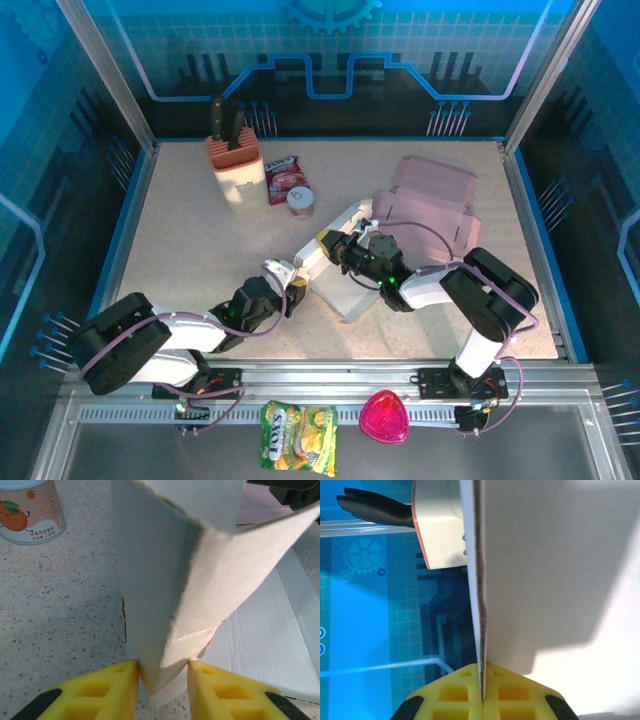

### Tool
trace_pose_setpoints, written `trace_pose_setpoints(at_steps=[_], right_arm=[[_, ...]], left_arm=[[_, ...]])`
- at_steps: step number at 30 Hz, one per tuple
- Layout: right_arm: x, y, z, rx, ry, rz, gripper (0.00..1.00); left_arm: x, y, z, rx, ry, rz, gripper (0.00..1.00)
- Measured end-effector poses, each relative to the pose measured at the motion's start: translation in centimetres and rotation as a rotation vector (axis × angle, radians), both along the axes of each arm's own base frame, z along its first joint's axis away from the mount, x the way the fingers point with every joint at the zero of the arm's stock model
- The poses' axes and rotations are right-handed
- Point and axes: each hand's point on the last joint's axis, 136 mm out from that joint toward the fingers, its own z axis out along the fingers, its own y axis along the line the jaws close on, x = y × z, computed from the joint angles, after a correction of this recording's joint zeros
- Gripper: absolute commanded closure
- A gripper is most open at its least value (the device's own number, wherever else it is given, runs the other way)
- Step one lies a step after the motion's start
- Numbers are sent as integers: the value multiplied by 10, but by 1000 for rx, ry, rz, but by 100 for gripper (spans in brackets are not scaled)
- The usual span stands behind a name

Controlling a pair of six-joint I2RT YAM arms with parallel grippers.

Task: Fold the paper box

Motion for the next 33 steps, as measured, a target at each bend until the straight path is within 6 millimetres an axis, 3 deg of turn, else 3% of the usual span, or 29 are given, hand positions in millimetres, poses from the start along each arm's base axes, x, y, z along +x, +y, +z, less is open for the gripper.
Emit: trace_pose_setpoints(at_steps=[8,16,24,33], right_arm=[[-1,5,-8,5,4,3,100],[0,4,-6,9,-1,0,100],[0,4,0,23,-7,-7,100],[-2,7,-2,9,7,-3,100]], left_arm=[[6,3,-9,25,3,35,69],[9,7,-5,24,-13,59,70],[9,9,12,0,-42,66,74],[10,9,4,19,-20,65,74]])
